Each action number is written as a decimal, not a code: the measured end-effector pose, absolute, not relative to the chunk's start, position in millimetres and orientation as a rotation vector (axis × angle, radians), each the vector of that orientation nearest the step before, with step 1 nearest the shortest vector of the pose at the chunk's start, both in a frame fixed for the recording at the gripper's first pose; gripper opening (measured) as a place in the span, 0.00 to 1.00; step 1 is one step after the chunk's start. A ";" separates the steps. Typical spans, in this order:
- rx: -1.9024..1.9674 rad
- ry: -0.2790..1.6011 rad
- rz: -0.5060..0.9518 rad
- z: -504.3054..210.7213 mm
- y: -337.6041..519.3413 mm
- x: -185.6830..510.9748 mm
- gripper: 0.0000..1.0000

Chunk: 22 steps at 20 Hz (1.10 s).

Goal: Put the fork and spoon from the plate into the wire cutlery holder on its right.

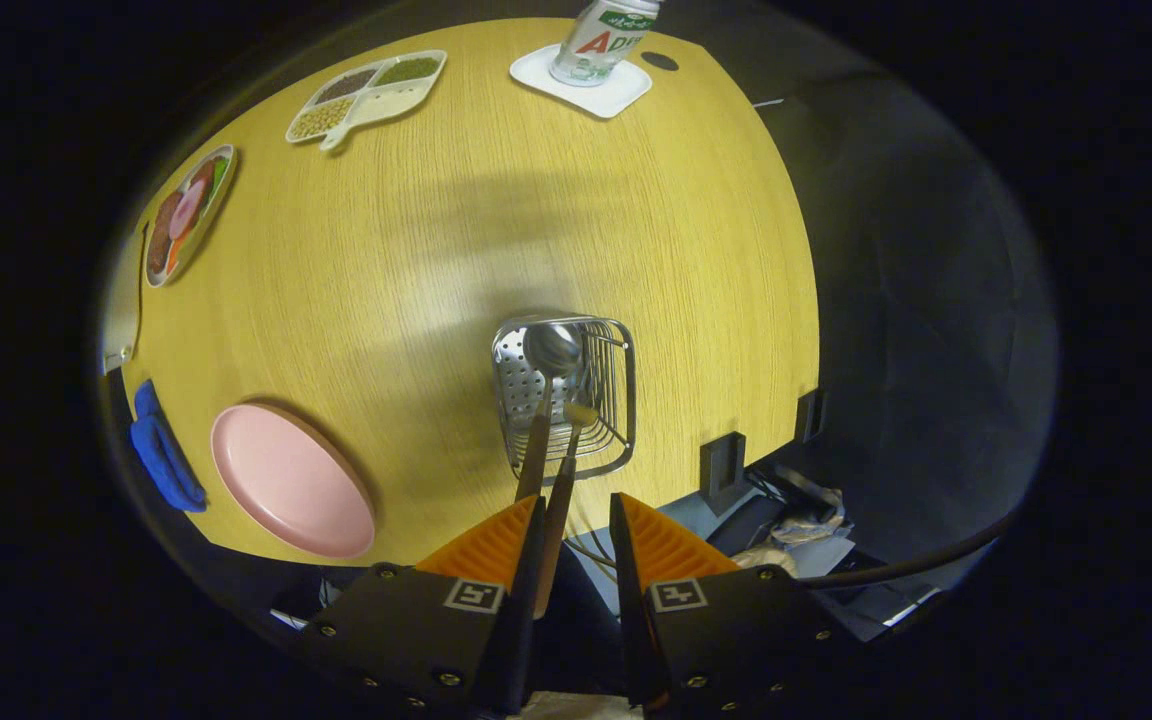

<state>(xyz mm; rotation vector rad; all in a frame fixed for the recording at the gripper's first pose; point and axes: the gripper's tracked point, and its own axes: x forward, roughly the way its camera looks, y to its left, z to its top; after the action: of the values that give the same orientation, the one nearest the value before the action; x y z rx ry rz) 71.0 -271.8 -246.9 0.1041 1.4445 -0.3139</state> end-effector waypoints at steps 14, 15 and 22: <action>0.170 0.918 -0.332 -194.7 -256.8 113.4 0.39; 0.174 0.855 -0.328 -186.2 -255.0 117.7 0.39; 0.165 0.337 -0.328 -70.9 -241.8 127.4 0.38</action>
<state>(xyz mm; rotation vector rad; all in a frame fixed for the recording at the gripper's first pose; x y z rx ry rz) 127.4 -241.8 -70.9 0.1649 0.3366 -0.3279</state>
